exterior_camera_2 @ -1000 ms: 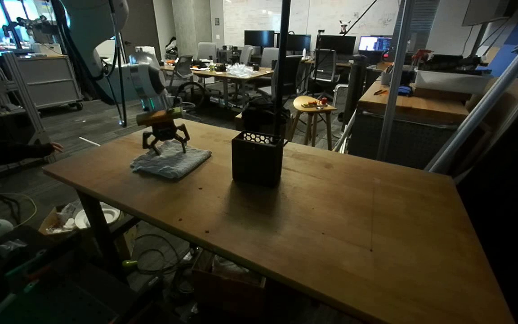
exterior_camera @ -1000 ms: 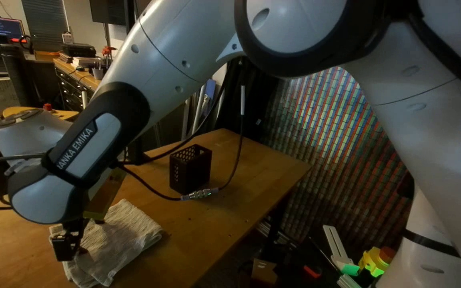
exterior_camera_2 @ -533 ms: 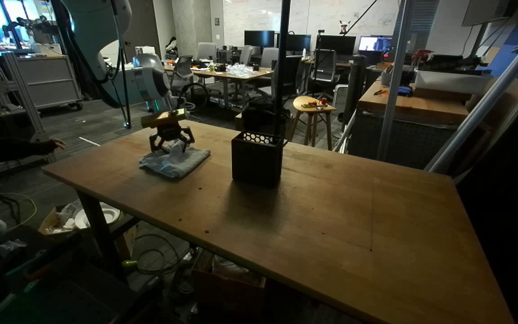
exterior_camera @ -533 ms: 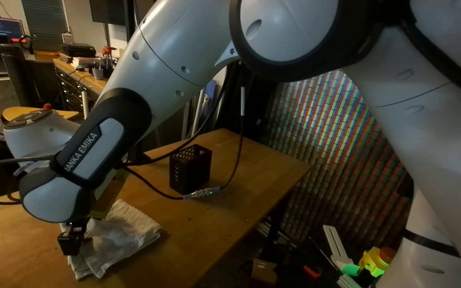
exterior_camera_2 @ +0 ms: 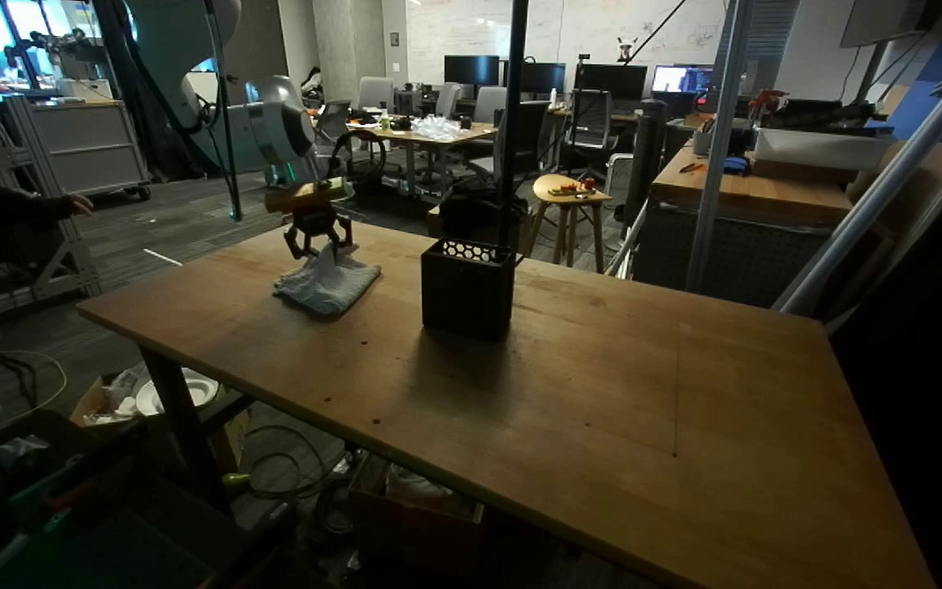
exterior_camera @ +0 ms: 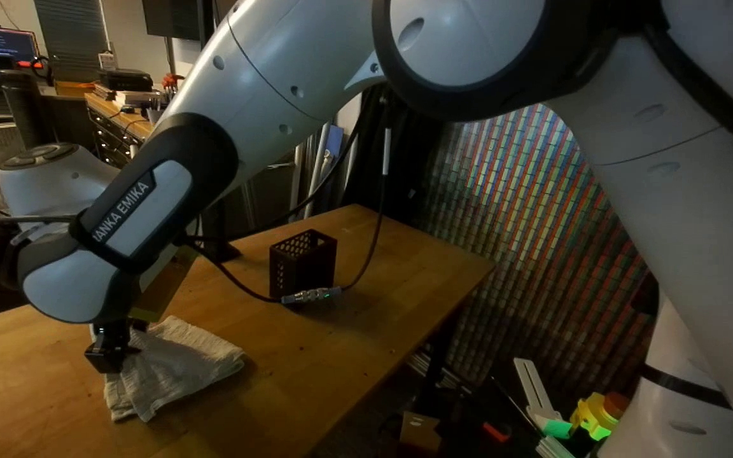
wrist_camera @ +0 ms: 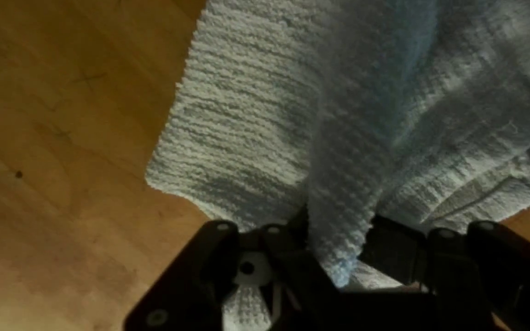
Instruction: Put the towel in the box
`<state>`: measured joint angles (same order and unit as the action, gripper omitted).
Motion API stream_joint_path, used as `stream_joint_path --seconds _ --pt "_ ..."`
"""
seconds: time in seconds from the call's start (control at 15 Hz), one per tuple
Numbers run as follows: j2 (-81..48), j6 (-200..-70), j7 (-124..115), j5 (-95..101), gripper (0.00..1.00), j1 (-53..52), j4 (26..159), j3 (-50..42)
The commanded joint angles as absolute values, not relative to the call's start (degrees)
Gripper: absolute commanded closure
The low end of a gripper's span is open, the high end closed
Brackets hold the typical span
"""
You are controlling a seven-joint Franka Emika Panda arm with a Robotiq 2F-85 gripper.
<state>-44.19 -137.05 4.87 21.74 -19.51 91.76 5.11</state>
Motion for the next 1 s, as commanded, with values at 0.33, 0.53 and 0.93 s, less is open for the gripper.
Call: stream_joint_path --seconds 0.33,0.53,0.93 --pt "-27.68 -122.59 9.12 17.51 0.97 -17.88 93.45 9.00" --pt "-20.90 -115.71 9.22 16.55 0.97 -17.63 94.03 9.77" --pt "-11.61 -106.20 9.28 17.01 0.97 -15.25 96.26 9.16"
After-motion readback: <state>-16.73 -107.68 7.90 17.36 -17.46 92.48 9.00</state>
